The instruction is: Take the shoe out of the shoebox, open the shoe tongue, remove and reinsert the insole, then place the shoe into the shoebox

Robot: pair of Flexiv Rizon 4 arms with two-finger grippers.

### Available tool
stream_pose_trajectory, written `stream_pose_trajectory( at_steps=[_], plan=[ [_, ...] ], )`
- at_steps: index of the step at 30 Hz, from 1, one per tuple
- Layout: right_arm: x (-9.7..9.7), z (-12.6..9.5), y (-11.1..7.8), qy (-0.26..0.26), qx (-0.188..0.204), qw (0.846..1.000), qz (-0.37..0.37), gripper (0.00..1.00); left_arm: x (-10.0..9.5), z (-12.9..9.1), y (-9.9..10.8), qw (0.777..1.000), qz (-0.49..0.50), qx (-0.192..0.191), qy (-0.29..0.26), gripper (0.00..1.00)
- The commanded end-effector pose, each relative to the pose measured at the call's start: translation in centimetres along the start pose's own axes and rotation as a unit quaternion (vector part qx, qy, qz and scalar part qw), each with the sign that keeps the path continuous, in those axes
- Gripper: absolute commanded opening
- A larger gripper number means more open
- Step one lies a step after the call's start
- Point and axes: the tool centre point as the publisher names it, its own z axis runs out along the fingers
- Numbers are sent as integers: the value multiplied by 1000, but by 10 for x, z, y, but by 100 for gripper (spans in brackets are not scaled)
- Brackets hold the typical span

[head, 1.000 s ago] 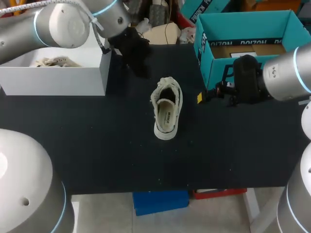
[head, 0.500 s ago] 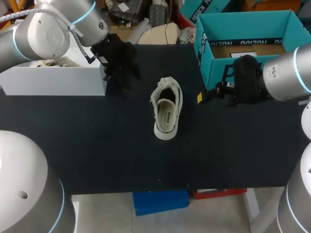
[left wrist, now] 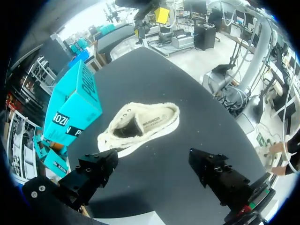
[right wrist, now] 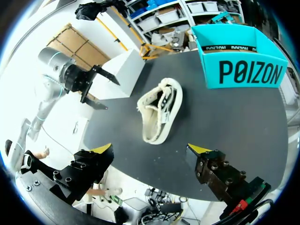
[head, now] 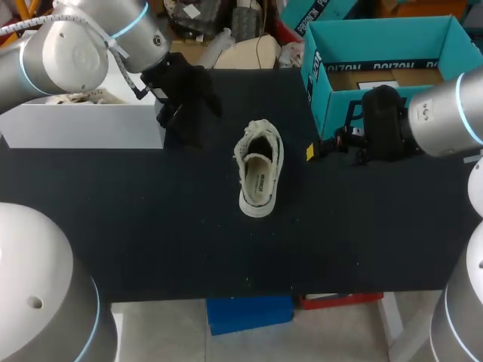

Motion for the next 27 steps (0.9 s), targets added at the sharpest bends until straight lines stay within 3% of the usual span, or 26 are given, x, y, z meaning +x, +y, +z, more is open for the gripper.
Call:
stream_pose_trajectory(
  at_steps=[1, 14, 15, 18, 19, 20, 22, 24, 27],
  plan=[
    [0, 0, 0, 0, 1, 1000, 0, 100, 1, 0, 0, 1000, 0, -1, -1, 100],
    [0, 0, 0, 0, 1, 1000, 0, 100, -2, 2, 0, 999, 35, -14, -3, 98],
    [0, 0, 0, 0, 1, 1000, 0, 100, -3, 3, 0, 998, 51, -23, 1, 51],
    [0, 0, 0, 0, 1, 1000, 0, 100, -6, 4, 2, 990, 131, -53, 14, 5],
    [0, 0, 0, 0, 1, 1000, 0, 100, -7, 3, 3, 985, 158, -69, 18, 0],
    [0, 0, 0, 0, 1, 1000, 0, 100, -8, 2, 4, 980, 185, -74, 24, 3],
    [0, 0, 0, 0, 1, 1000, 0, 100, -11, 0, 5, 967, 239, -81, 31, 22],
    [0, 0, 0, 0, 1, 1000, 0, 100, -12, 1, 8, 956, 277, -83, 43, 22],
    [0, 0, 0, 0, 1, 1000, 0, 100, -13, 6, 14, 925, 362, -94, 70, 34]
  ],
)
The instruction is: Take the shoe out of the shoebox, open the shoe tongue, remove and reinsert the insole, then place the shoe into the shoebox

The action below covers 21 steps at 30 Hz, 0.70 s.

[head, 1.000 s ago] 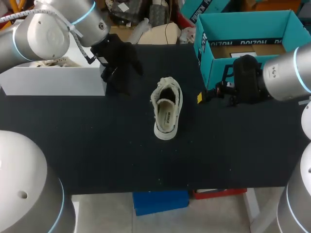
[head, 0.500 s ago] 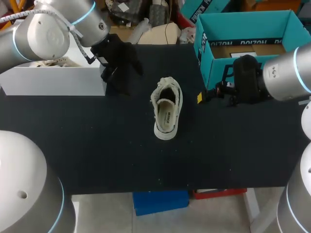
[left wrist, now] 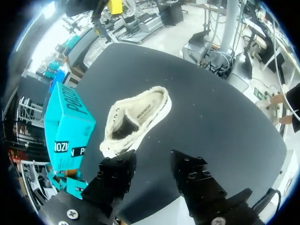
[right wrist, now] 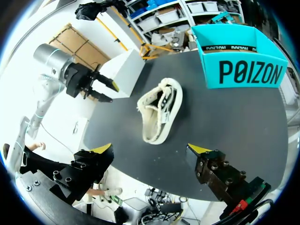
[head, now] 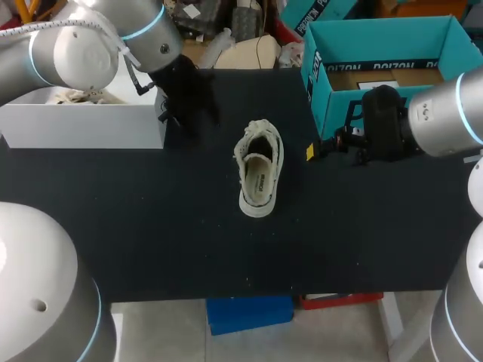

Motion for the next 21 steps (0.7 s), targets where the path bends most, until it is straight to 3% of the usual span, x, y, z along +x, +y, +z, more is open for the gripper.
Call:
stream_pose_trajectory(
  at_steps=[1, 6, 12, 17, 21],
  plan=[
    [0, 0, 0, 0, 1, 1000, 0, 100, -4, 5, 7, 980, 191, -19, 51, 39],
    [0, 0, 0, 0, 1, 1000, 0, 100, -8, 15, 10, 954, 291, -25, 70, 40],
    [0, 0, 0, 0, 1, 1000, 0, 100, -15, 26, 0, 920, 386, -39, 58, 47],
    [0, 0, 0, 0, 1, 1000, 0, 100, -25, 37, -9, 889, 450, -68, 43, 42],
    [0, 0, 0, 0, 1, 1000, 0, 100, -34, 52, -9, 881, 466, -68, 45, 43]
  ],
)
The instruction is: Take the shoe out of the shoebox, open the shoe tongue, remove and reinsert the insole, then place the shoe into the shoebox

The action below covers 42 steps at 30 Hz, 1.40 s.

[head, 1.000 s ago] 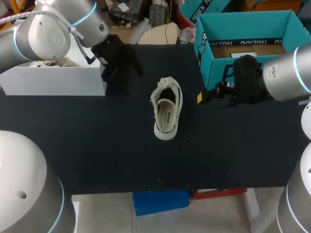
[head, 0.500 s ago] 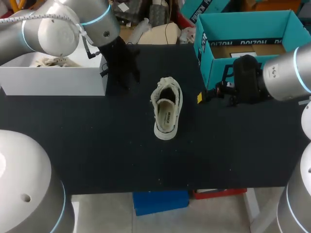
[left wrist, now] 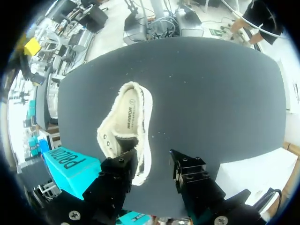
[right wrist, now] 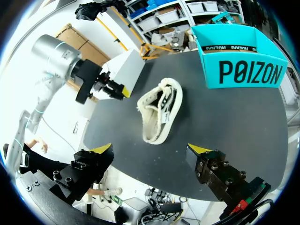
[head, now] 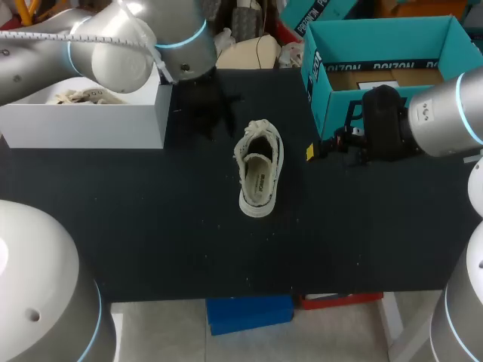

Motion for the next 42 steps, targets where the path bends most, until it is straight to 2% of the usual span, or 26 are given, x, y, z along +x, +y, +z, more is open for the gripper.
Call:
stream_pose_trajectory(
  at_steps=[1, 3, 4, 12, 27, 34, 37, 38, 42],
  plan=[
    [0, 1, 0, 0, 1, 1000, 0, 100, -10, 20, 4, 989, 146, -35, 4, 43],
    [0, 1, 0, 0, 1, 1000, 0, 100, -13, 27, 4, 985, 165, -41, 8, 44],
    [0, 1, 0, 0, 1, 1000, 0, 100, -15, 31, 3, 986, 161, -29, 8, 45],
    [0, 1, 0, 0, 1, 1000, 0, 100, -30, 59, 0, 987, 160, -6, 17, 43],
    [0, 1, 0, 0, 1, 1000, 0, 100, -37, 102, 10, 994, 102, 4, 42, 38],
    [0, 1, 0, 0, 1, 1000, 0, 100, -35, 111, 10, 995, 85, 2, 52, 29],
    [0, 1, 0, 0, 1, 1000, 0, 100, -33, 112, 12, 995, 78, 0, 59, 16],
    [0, 1, 0, 0, 1, 1000, 0, 100, -32, 113, 12, 995, 77, -1, 61, 1],
    [0, 1, 0, 0, 1, 1000, 0, 100, -30, 105, 15, 996, 74, -6, 58, 0]
  ],
)
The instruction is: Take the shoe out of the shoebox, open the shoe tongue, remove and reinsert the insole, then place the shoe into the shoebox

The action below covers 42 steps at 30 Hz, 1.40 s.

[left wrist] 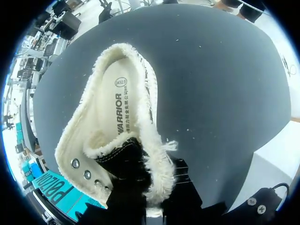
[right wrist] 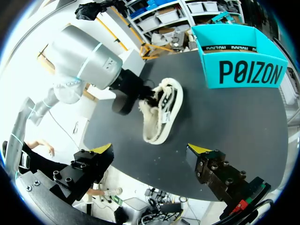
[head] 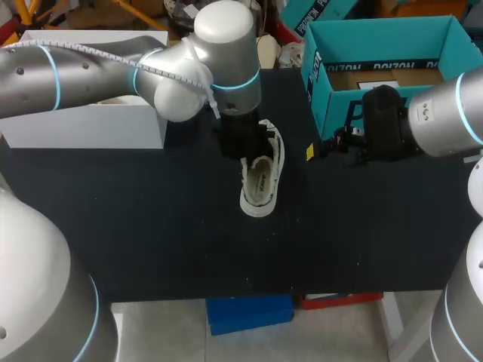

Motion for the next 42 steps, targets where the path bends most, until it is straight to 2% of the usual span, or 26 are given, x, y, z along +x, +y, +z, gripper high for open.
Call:
stream_pose_trajectory(
  at_steps=[1, 7, 12, 16, 20, 24, 29, 30, 36, 37, 42],
  plan=[
    [0, 1, 0, 0, 1, 1000, 0, 100, 0, -8, 3, 1000, -6, -6, -5, 0],
    [0, 1, 0, 0, 1, 1000, 0, 100, 0, -54, 14, 999, -17, -31, -22, 0],
    [0, 1, 0, 0, 1, 1000, 0, 100, -5, -115, 32, 993, -98, -52, -40, 0],
    [0, 1, 0, 0, 1, 1000, 0, 100, -3, -172, 55, 971, -219, -74, -55, 0],
    [0, 1, 0, 0, 1, 1000, 0, 100, 17, -216, 71, 938, -324, -85, -86, 0],
    [0, 1, 0, 0, 1, 1000, 0, 100, 55, -245, 87, 897, -414, -113, -102, 0],
    [0, 1, 0, 0, 1, 1000, 0, 100, 123, -264, 106, 840, -509, -150, -117, 0],
    [0, 1, 0, 0, 1, 1000, 0, 100, 138, -265, 108, 829, -526, -148, -117, 0],
    [0, 1, 0, 0, 1, 1000, 0, 100, 219, -257, 112, 775, -599, -166, -113, 0],
    [0, 1, 0, 0, 1, 1000, 0, 100, 235, -253, 112, 765, -614, -159, -111, 0],
    [0, 1, 0, 0, 1, 1000, 0, 100, 284, -236, 111, 737, -643, -178, -107, 0]
  ],
)
